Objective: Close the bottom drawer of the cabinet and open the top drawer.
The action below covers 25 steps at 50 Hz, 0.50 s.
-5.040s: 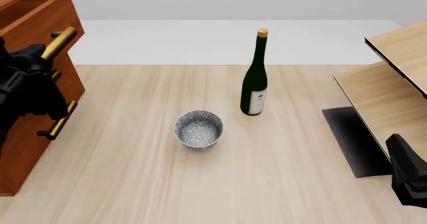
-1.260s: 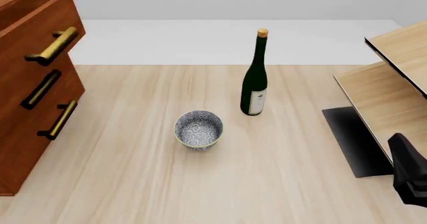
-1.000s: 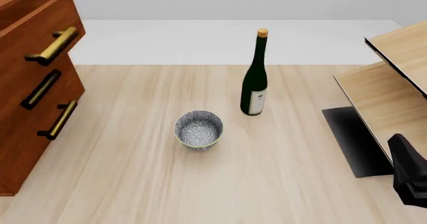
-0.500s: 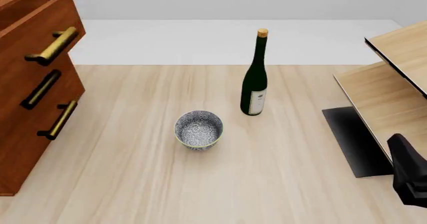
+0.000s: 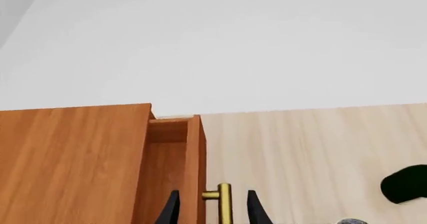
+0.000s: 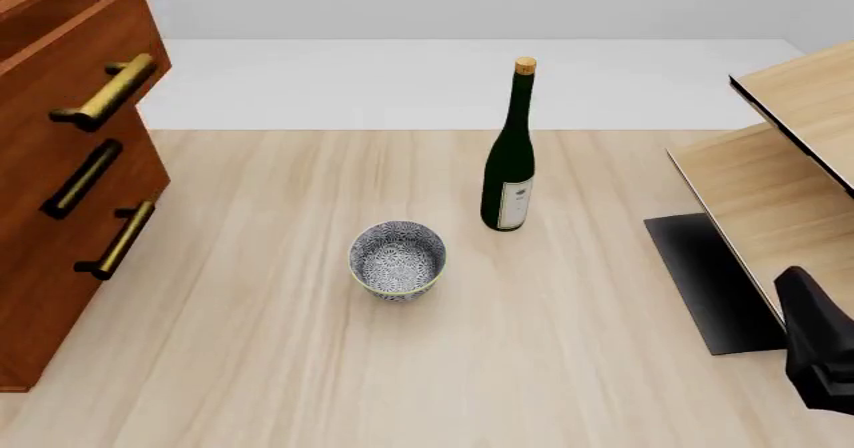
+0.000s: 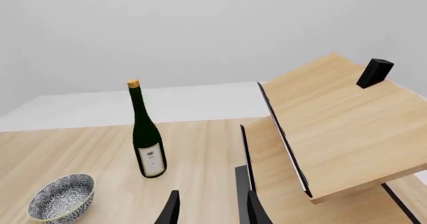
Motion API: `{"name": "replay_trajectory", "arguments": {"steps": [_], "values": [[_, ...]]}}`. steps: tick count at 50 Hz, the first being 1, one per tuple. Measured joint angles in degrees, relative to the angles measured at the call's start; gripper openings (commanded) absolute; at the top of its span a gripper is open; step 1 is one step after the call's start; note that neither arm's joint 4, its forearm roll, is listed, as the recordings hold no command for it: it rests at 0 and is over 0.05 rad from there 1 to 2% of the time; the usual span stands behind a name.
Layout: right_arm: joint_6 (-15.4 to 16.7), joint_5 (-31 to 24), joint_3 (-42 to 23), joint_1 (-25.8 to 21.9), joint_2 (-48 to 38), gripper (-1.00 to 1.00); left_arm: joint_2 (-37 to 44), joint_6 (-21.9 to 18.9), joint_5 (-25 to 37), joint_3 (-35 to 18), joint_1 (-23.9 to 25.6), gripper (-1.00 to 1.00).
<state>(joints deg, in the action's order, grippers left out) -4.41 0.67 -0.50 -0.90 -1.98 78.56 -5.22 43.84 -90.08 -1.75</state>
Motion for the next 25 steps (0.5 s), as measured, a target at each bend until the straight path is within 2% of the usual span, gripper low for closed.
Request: {"name": "replay_trajectory", "arguments": {"steps": [25], "values": [[0.1, -0.1, -0.1, 0.0, 0.0, 1.00, -1.2, 0.3, -3.5, 6.5, -3.3, 1.00]]}}
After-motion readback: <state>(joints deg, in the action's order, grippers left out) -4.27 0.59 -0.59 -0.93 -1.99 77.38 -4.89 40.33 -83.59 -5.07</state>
